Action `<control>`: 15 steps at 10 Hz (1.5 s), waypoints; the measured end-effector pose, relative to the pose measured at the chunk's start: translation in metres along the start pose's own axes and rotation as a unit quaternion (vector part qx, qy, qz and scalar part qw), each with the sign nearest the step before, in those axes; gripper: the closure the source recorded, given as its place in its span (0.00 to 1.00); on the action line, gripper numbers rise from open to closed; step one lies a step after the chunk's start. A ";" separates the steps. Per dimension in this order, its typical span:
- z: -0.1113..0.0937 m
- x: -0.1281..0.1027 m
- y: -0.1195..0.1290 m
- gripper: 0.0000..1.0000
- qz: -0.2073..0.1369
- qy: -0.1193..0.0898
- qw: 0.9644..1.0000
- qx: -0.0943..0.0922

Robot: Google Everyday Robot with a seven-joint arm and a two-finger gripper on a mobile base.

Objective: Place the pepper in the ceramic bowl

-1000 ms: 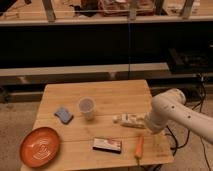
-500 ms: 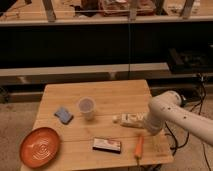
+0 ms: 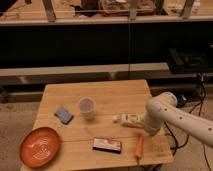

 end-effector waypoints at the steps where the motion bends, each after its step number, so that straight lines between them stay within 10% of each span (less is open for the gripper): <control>1: 0.002 0.000 0.000 0.20 -0.002 0.000 1.000 -0.001; 15: 0.036 0.001 0.003 0.20 -0.041 -0.005 0.999 -0.010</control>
